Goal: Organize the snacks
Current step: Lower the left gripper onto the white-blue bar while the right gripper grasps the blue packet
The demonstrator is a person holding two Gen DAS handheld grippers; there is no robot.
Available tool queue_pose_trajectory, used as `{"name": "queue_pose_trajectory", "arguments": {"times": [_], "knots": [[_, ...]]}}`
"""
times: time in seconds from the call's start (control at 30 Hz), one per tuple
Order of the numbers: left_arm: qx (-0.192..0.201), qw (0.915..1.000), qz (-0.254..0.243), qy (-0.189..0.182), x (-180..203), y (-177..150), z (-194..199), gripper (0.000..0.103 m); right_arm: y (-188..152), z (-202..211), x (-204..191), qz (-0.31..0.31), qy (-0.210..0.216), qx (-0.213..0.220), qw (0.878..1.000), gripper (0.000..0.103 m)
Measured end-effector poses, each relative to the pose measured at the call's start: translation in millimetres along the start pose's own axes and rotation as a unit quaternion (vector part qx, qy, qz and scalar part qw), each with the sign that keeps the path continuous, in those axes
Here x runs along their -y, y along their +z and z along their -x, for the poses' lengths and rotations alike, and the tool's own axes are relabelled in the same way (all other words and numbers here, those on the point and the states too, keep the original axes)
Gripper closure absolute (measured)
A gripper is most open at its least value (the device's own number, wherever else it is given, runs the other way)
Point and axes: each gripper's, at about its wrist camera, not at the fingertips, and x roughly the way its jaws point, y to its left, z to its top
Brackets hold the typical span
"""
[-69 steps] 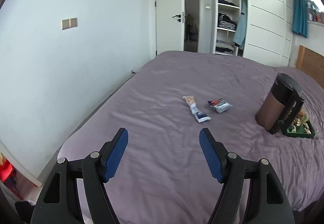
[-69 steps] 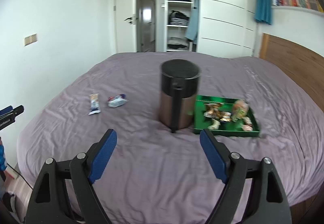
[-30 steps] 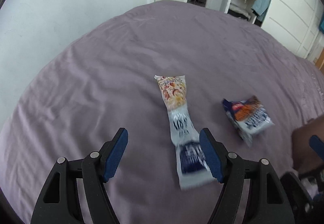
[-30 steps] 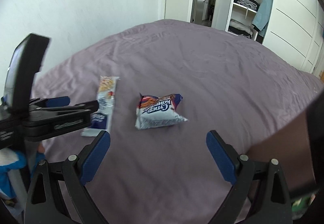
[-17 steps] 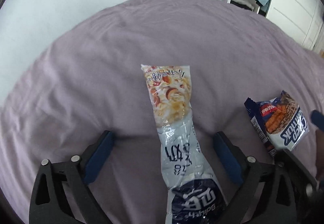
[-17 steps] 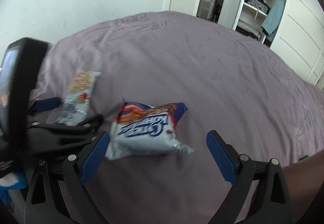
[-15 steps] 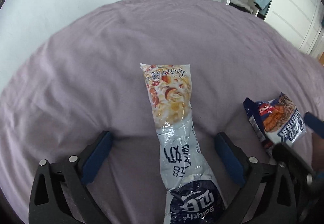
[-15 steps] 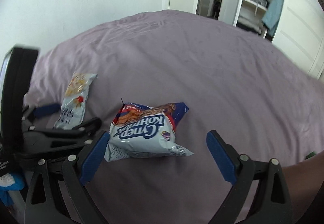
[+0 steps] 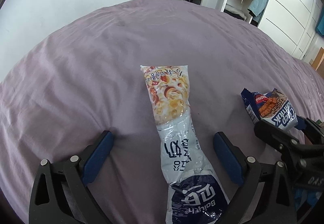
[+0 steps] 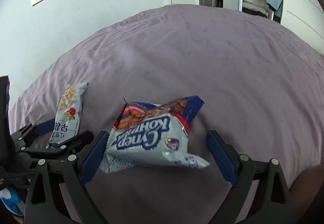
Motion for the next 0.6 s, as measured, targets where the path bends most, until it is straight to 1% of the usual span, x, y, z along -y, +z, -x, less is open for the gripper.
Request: {"name": "queue_pose_trajectory", "arguments": {"times": [0.13, 0.27, 0.33, 0.37, 0.47, 0.5, 0.6], "knots": [[0.002, 1.0, 0.001, 0.003, -0.4, -1.7, 1.5, 0.011, 6.0, -5.3, -1.4, 0.011, -0.003, -0.013, 1.0, 0.0], [0.004, 1.0, 0.0, 0.008, -0.1, -2.9, 3.6, 0.014, 10.3, -7.6, -3.2, 0.019, -0.017, -0.021, 0.999, 0.0], [0.005, 1.0, 0.0, 0.007, -0.5, -3.7, 5.3, 0.015, 11.0, -9.7, -4.9, 0.025, -0.031, -0.025, 0.999, 0.008], [0.006, 1.0, -0.002, 0.005, -0.2, -3.7, 5.5, 0.015, 10.4, -12.5, -7.1, 0.031, -0.042, -0.03, 0.998, 0.013], [0.006, 1.0, -0.005, 0.005, -1.7, -4.2, 6.2, 0.015, 8.1, -15.6, -12.9, 0.043, -0.06, -0.028, 0.997, 0.016], [0.007, 1.0, -0.004, 0.006, -2.0, -4.3, 6.3, 0.016, 8.1, -15.0, -13.1, 0.042, -0.061, -0.025, 0.997, 0.02], [0.008, 0.9999, -0.006, 0.008, -2.5, -5.4, 8.1, 0.02, 4.8, -14.0, -12.0, 0.036, -0.068, -0.011, 0.997, 0.026]]}}
